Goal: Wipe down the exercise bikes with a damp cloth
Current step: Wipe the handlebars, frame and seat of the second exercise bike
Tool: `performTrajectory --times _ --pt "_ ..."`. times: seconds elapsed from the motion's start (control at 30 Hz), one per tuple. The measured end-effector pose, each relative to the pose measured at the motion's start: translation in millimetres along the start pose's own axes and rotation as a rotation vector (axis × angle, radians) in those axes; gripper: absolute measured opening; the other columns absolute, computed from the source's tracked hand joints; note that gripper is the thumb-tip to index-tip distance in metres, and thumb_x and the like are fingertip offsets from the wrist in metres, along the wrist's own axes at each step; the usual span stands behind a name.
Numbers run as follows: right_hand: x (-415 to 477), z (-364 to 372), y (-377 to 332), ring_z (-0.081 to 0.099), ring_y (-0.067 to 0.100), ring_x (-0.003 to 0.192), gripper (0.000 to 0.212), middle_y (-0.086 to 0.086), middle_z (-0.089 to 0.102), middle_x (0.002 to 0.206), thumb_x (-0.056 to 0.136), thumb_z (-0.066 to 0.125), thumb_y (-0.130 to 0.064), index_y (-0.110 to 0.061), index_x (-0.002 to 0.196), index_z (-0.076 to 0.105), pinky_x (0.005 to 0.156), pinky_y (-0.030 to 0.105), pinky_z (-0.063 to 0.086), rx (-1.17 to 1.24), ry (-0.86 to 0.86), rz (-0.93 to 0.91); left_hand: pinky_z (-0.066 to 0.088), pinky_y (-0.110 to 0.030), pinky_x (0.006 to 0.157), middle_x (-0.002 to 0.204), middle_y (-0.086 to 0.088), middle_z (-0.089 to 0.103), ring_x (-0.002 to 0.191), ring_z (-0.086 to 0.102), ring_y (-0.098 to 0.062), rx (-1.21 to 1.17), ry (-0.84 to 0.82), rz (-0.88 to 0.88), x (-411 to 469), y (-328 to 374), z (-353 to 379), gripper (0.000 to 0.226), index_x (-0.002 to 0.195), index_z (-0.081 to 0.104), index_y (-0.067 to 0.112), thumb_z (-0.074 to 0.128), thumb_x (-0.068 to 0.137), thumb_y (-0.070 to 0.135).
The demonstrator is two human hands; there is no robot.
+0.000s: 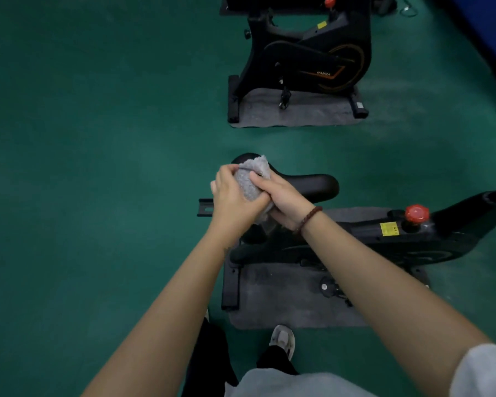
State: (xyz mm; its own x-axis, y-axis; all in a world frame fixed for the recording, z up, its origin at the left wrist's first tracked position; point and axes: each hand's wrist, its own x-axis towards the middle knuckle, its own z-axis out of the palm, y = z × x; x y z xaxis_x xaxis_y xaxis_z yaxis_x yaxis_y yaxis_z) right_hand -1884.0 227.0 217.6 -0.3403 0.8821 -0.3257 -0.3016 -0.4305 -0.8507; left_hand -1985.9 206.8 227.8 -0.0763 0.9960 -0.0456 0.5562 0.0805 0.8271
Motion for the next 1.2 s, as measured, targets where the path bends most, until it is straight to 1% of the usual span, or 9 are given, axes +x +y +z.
performTrajectory --times 0.13,0.27,0.4,0.6,0.7,0.8,0.97,1.07,1.2 --pt "8.9 -17.1 -23.7 0.059 0.013 0.089 0.029 0.001 0.06 0.099 0.093 0.05 -0.015 -0.005 0.121 0.048 0.073 0.019 0.051 -0.355 0.088 -0.015 0.022 -0.029 0.089 0.113 0.009 0.04 0.107 0.029 -0.008 -0.003 -0.08 0.045 5.1 -3.9 -7.7 0.07 0.12 0.038 0.02 0.039 0.058 0.052" --pt "29.3 -43.5 -46.0 0.053 0.013 0.101 0.041 0.0 0.057 0.112 0.083 0.066 -0.019 -0.011 0.121 0.05 0.077 0.018 0.042 -0.778 0.438 -0.24 0.026 -0.038 0.105 0.134 -0.003 0.044 0.127 0.033 -0.02 0.031 -0.009 -0.081 29.5 -22.4 -18.9 0.052 0.131 0.04 0.016 0.051 0.082 0.029" --pt "50.2 -52.5 -14.9 0.053 0.022 0.111 0.046 0.006 0.059 0.121 0.083 0.067 -0.021 -0.013 0.125 0.05 0.082 0.018 0.035 -1.043 0.382 -0.105 0.027 -0.037 0.111 0.147 -0.004 0.035 0.135 0.031 -0.021 0.016 -0.181 -0.192 41.8 -42.5 -14.0 0.054 0.142 0.032 0.019 0.047 0.09 0.016" --pt "55.6 -54.4 -8.1 0.057 0.011 0.099 0.042 0.002 0.066 0.104 0.072 0.078 -0.014 -0.011 0.111 0.064 0.083 0.016 0.041 -0.902 0.402 -0.256 0.036 -0.021 0.087 0.13 -0.008 0.056 0.114 0.053 -0.022 0.013 -0.131 -0.226 45.8 -47.5 -9.9 0.049 0.135 0.046 0.018 0.042 0.087 0.007" --pt "52.9 -59.5 -5.3 0.06 0.016 0.105 0.037 0.0 0.066 0.103 0.072 0.075 -0.004 -0.013 0.107 0.068 0.092 0.025 0.047 -0.913 0.303 -0.236 0.042 -0.028 0.088 0.124 -0.011 0.06 0.109 0.055 -0.025 0.028 -0.116 -0.213 46.2 -45.7 -10.8 0.048 0.132 0.05 0.017 0.042 0.085 0.005" --pt "45.7 -63.3 0.7 0.059 0.018 0.11 0.038 0.005 0.067 0.11 0.078 0.06 0.009 -0.012 0.107 0.069 0.098 0.029 0.046 -0.964 0.187 -0.206 0.046 -0.033 0.09 0.124 -0.01 0.06 0.109 0.055 -0.025 0.023 -0.093 -0.216 45.5 -44.3 -9.3 0.048 0.13 0.052 0.016 0.042 0.084 0.005" --pt "21.1 -59.0 11.6 0.057 0.013 0.112 0.052 0.003 0.065 0.114 0.071 0.051 0.022 -0.016 0.101 0.071 0.1 0.023 0.042 -0.954 0.013 -0.213 0.041 -0.028 0.089 0.128 -0.008 0.058 0.112 0.054 -0.024 0.032 -0.071 -0.227 44.4 -42.3 -6.6 0.048 0.131 0.05 0.015 0.039 0.085 0.004" --pt "3.3 -57.9 21.0 0.057 0.008 0.111 0.055 -0.001 0.066 0.111 0.073 0.055 0.02 -0.026 0.1 0.07 0.1 0.019 0.041 -0.972 0.008 -0.206 0.038 -0.023 0.083 0.129 -0.009 0.056 0.107 0.053 -0.023 0.037 -0.074 -0.225 41.5 -40.1 -5.5 0.049 0.133 0.048 0.016 0.037 0.086 0.004" --pt "-26.1 -64.2 41.8 0.06 0.009 0.104 0.034 0.006 0.068 0.108 0.076 0.066 0.01 -0.012 0.102 0.07 0.096 0.019 0.045 -0.927 -0.062 -0.172 0.039 -0.023 0.085 0.128 -0.009 0.056 0.106 0.053 -0.026 0.033 -0.075 -0.247 36.8 -38.3 -5.5 0.052 0.136 0.045 0.019 0.037 0.086 0.004"
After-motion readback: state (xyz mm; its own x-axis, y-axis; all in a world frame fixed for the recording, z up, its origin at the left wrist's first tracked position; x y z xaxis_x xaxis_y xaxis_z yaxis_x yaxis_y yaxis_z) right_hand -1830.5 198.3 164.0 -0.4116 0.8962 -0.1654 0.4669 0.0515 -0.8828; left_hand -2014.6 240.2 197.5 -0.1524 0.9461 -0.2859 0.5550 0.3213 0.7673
